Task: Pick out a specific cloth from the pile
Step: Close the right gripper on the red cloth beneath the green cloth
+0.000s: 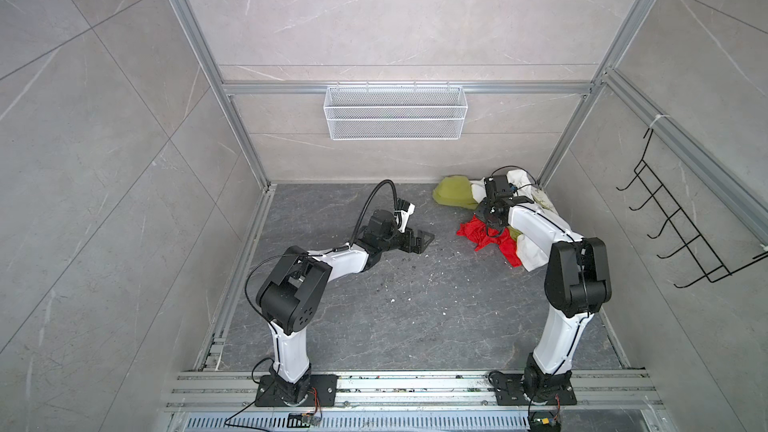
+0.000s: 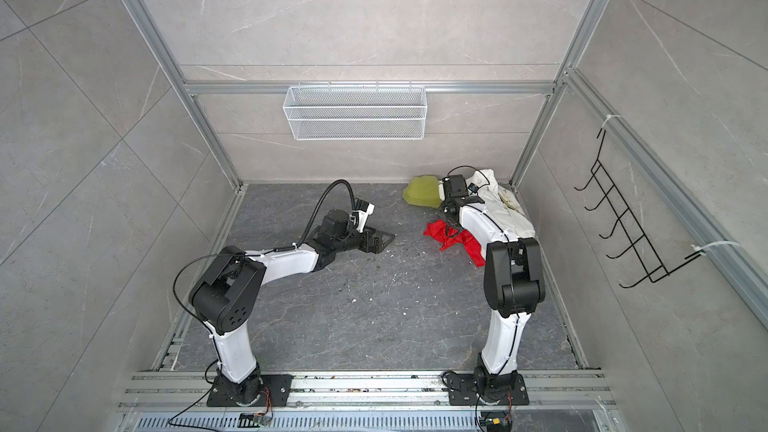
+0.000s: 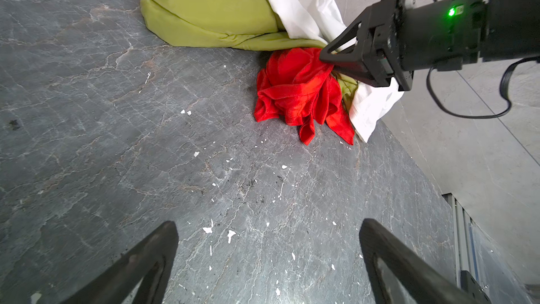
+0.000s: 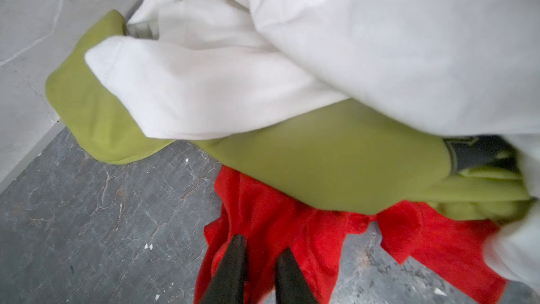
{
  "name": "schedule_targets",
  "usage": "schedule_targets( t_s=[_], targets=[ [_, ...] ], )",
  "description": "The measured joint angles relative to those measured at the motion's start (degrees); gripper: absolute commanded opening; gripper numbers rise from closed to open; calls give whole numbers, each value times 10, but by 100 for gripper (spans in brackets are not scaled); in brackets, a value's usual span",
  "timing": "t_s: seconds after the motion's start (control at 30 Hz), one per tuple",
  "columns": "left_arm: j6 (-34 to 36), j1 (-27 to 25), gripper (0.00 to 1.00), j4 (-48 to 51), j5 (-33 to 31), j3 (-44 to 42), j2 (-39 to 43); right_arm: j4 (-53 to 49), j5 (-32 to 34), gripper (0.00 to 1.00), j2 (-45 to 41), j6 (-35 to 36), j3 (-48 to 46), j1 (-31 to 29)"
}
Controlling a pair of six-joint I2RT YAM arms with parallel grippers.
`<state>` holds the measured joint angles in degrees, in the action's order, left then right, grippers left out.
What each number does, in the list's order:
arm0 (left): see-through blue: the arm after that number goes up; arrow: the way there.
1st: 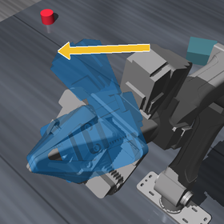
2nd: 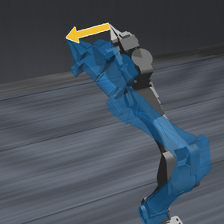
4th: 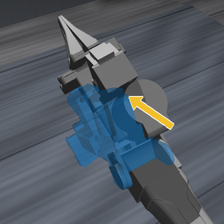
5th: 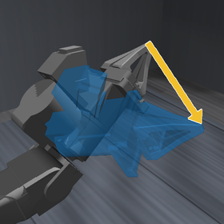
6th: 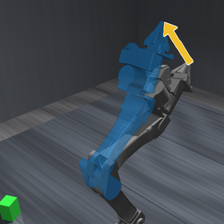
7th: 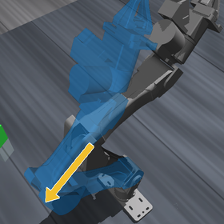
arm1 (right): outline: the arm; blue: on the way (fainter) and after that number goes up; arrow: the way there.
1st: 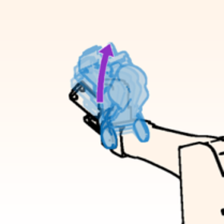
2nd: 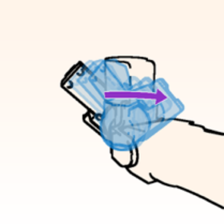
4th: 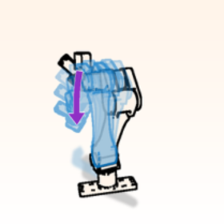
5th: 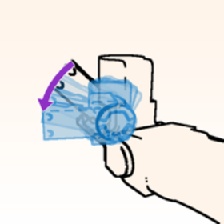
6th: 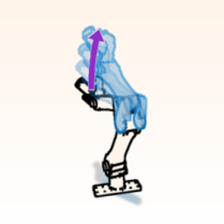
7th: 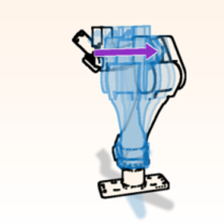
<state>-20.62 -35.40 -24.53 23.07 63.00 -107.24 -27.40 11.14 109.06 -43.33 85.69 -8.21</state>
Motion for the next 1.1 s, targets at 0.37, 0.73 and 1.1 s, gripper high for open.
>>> schedule_targets(
  t_s=[0.37, 0.73, 1.1],
  targets=[
    [0, -3, 100, 0, 0, 0, 0, -3, 2, 24, -14, 0, 0, 0],
    [0, -3, 100, -3, -1, -11, 1, -21, 8, 59, -8, 0, 0, 7],
    [0, -3, 100, -8, -4, -17, 1, -35, 9, 72, 30, 0, 2, 14]
  ],
)
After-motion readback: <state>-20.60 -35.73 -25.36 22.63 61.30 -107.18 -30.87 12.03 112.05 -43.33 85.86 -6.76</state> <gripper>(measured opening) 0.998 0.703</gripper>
